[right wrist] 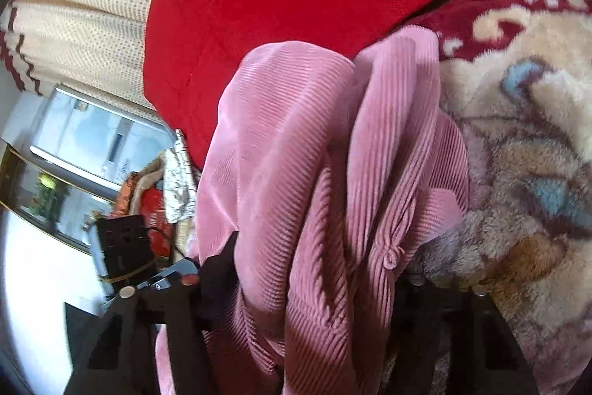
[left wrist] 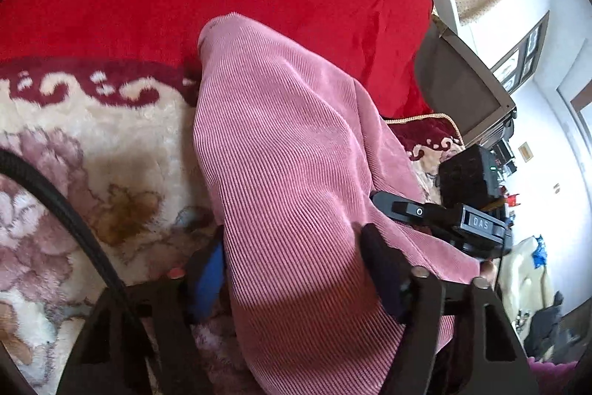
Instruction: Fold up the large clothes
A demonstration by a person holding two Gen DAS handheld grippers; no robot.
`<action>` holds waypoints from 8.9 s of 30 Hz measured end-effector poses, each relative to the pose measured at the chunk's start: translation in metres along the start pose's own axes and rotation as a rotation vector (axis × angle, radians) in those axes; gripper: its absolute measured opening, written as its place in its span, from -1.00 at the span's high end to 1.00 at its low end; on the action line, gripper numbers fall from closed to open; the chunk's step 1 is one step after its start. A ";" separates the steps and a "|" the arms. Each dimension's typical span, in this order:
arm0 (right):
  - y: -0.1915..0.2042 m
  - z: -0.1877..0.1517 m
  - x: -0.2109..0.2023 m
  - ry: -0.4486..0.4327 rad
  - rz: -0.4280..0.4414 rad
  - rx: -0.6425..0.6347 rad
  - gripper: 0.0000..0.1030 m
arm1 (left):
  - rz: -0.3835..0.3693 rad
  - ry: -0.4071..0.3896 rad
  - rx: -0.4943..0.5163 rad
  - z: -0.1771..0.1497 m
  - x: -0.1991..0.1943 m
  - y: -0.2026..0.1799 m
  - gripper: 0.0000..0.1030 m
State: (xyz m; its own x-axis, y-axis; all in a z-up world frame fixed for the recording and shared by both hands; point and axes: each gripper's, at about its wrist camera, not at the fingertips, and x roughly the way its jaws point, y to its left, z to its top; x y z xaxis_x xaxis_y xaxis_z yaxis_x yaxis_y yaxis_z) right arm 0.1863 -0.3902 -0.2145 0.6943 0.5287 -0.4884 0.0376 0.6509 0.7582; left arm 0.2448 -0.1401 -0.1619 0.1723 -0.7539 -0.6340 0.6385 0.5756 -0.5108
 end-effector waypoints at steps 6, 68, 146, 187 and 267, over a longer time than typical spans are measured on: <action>0.035 -0.003 -0.013 -0.077 -0.046 -0.096 -0.05 | 0.018 -0.064 0.034 0.001 -0.017 -0.016 -0.07; 0.149 -0.163 0.018 -0.088 -0.467 -0.679 0.35 | 0.675 -0.047 0.230 -0.094 -0.072 -0.018 -0.22; 0.288 -0.248 -0.189 -0.483 -0.653 -0.654 -0.49 | 0.997 -0.704 0.348 -0.184 -0.279 -0.249 -0.94; 0.326 -0.276 -0.241 -0.673 -0.711 -0.674 -0.49 | 0.979 -0.826 0.324 -0.212 -0.324 -0.283 -0.94; 0.331 -0.280 -0.252 -0.725 -0.766 -0.633 -0.50 | 0.932 -0.793 0.321 -0.221 -0.323 -0.272 -0.94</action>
State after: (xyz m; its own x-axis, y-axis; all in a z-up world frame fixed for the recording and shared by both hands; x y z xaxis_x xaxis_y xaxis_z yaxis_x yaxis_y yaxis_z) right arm -0.1773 -0.1558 0.0385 0.8926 -0.3994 -0.2090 0.3959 0.9163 -0.0606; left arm -0.1502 0.0175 0.0536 0.9837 -0.1510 -0.0982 0.1664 0.9704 0.1748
